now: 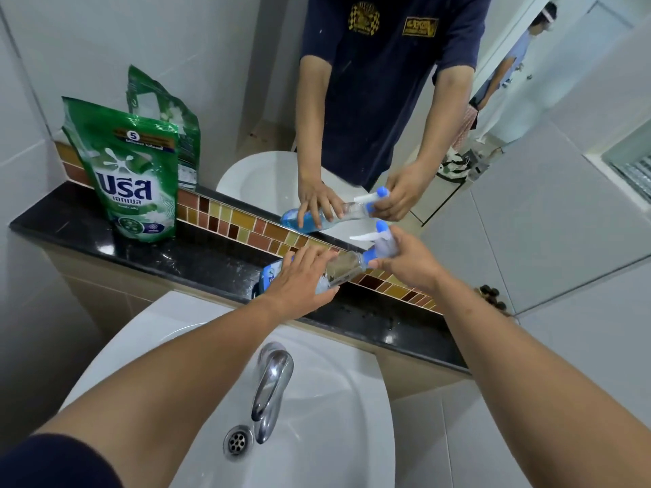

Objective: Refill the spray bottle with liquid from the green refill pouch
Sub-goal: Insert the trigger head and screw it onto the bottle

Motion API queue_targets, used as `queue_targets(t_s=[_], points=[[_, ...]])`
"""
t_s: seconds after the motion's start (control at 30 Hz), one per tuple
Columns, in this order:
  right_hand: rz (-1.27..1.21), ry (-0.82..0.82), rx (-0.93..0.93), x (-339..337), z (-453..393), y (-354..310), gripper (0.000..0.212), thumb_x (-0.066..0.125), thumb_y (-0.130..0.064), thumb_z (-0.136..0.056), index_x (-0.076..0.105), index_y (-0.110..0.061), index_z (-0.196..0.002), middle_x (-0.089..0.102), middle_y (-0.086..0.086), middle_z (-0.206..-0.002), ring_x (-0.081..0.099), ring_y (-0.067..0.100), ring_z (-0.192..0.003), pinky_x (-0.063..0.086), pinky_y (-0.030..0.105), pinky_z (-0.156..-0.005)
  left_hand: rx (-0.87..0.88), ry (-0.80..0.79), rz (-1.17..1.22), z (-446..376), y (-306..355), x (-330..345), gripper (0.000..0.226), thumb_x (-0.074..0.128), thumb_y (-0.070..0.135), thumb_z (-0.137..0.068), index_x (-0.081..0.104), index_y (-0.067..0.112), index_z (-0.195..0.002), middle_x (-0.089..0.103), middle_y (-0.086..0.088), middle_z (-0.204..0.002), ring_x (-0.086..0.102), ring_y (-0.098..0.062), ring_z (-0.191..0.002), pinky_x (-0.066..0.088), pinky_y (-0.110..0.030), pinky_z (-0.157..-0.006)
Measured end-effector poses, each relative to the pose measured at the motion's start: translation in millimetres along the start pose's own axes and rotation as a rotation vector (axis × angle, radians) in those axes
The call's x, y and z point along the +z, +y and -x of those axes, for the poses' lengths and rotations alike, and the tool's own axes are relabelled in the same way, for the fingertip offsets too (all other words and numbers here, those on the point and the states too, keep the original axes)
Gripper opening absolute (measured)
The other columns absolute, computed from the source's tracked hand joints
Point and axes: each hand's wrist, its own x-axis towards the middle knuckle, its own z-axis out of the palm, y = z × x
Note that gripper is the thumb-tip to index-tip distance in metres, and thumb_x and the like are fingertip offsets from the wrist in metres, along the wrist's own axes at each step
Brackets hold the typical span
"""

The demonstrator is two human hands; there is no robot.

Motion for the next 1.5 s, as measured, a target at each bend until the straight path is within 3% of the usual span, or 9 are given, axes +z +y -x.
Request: queue_targets(t_s=[0.23, 0.37, 0.57, 0.77, 0.87, 1.0, 1.17, 1.37, 1.5], points=[[-0.165, 0.059, 0.081, 11.0, -1.5, 2.5, 0.036, 0.076, -0.025, -0.087, 0.057, -0.018, -0.116, 0.068, 0.007, -0.104, 0.067, 0.019, -0.081, 0.060, 0.028, -0.065, -0.002, 0.183, -0.112, 2.7, 2.3, 7.4, 0.057, 0.055, 0.058, -0.083, 0.052, 0.017, -0.122, 0.054, -0.002, -0.113, 0.048, -0.022, -0.104, 0.035, -0.044, -0.094], [-0.115, 0.116, 0.077, 15.4, -3.6, 2.9, 0.044, 0.071, -0.047, -0.086, 0.057, -0.018, -0.117, 0.071, 0.009, -0.094, 0.064, 0.016, -0.065, 0.059, 0.034, -0.060, -0.011, 0.245, -0.077, -0.4, 4.6, 12.8, 0.056, 0.057, 0.057, -0.084, 0.054, 0.015, -0.120, 0.056, -0.003, -0.111, 0.050, -0.023, -0.104, 0.036, -0.045, -0.096], [-0.230, -0.042, 0.006, 4.2, -1.8, 0.7, 0.049, 0.082, -0.023, -0.080, 0.058, -0.021, -0.123, 0.068, -0.001, -0.110, 0.065, 0.012, -0.091, 0.054, 0.021, -0.066, -0.005, 0.275, -0.042, 3.2, 3.1, 15.6, 0.058, 0.058, 0.056, -0.085, 0.053, 0.014, -0.125, 0.057, -0.004, -0.115, 0.051, -0.024, -0.107, 0.035, -0.047, -0.099], [-0.061, 0.059, -0.011, 12.5, -2.6, -7.2, 0.047, 0.070, -0.052, -0.086, 0.056, -0.023, -0.120, 0.070, 0.001, -0.098, 0.067, 0.017, -0.068, 0.059, 0.032, -0.056, -0.002, 0.328, -0.044, 7.1, 4.0, 15.4, 0.060, 0.058, 0.055, -0.086, 0.052, 0.015, -0.130, 0.058, -0.005, -0.118, 0.049, -0.023, -0.110, 0.034, -0.047, -0.101], [-0.154, -0.072, -0.011, 5.3, -1.8, -5.1, 0.051, 0.075, -0.033, -0.087, 0.051, -0.027, -0.131, 0.066, 0.001, -0.116, 0.068, 0.019, -0.095, 0.059, 0.029, -0.063, -0.024, 0.328, -0.069, 7.0, 5.5, 15.9, 0.061, 0.057, 0.056, -0.086, 0.053, 0.014, -0.130, 0.058, -0.005, -0.119, 0.048, -0.023, -0.111, 0.033, -0.047, -0.101], [-0.225, -0.069, -0.042, 2.4, -1.8, -2.9, 0.050, 0.078, -0.012, -0.084, 0.055, -0.026, -0.126, 0.066, 0.004, -0.115, 0.063, 0.017, -0.094, 0.054, 0.021, -0.063, -0.016, 0.336, -0.057, 4.8, 4.8, 18.3, 0.061, 0.058, 0.056, -0.085, 0.053, 0.014, -0.129, 0.058, -0.005, -0.118, 0.050, -0.024, -0.109, 0.034, -0.047, -0.100], [-0.082, 0.021, -0.019, 7.6, -1.6, -5.8, 0.046, 0.070, -0.043, -0.089, 0.050, -0.027, -0.127, 0.068, 0.007, -0.104, 0.066, 0.017, -0.073, 0.059, 0.030, -0.058, -0.039, 0.331, -0.061, 3.9, 6.3, 19.9, 0.060, 0.059, 0.056, -0.086, 0.052, 0.015, -0.130, 0.058, -0.006, -0.118, 0.051, -0.025, -0.110, 0.035, -0.050, -0.101], [-0.160, -0.071, -0.077, 1.1, -2.9, 1.9, 0.061, 0.085, -0.027, -0.076, 0.054, -0.032, -0.128, 0.065, -0.004, -0.120, 0.063, 0.018, -0.110, 0.057, 0.042, -0.093, -0.034, 0.329, -0.072, 5.1, 5.8, 19.1, 0.061, 0.061, 0.056, -0.085, 0.051, 0.015, -0.130, 0.058, -0.006, -0.119, 0.050, -0.024, -0.110, 0.035, -0.051, -0.102], [-0.103, 0.040, -0.060, 10.5, -2.3, -2.3, 0.049, 0.080, -0.042, -0.080, 0.057, -0.027, -0.121, 0.068, 0.001, -0.107, 0.068, 0.020, -0.087, 0.064, 0.041, -0.073, -0.040, 0.331, -0.067, 5.5, 5.5, 19.9, 0.062, 0.062, 0.055, -0.085, 0.051, 0.015, -0.130, 0.058, -0.007, -0.119, 0.050, -0.024, -0.111, 0.034, -0.051, -0.103]])
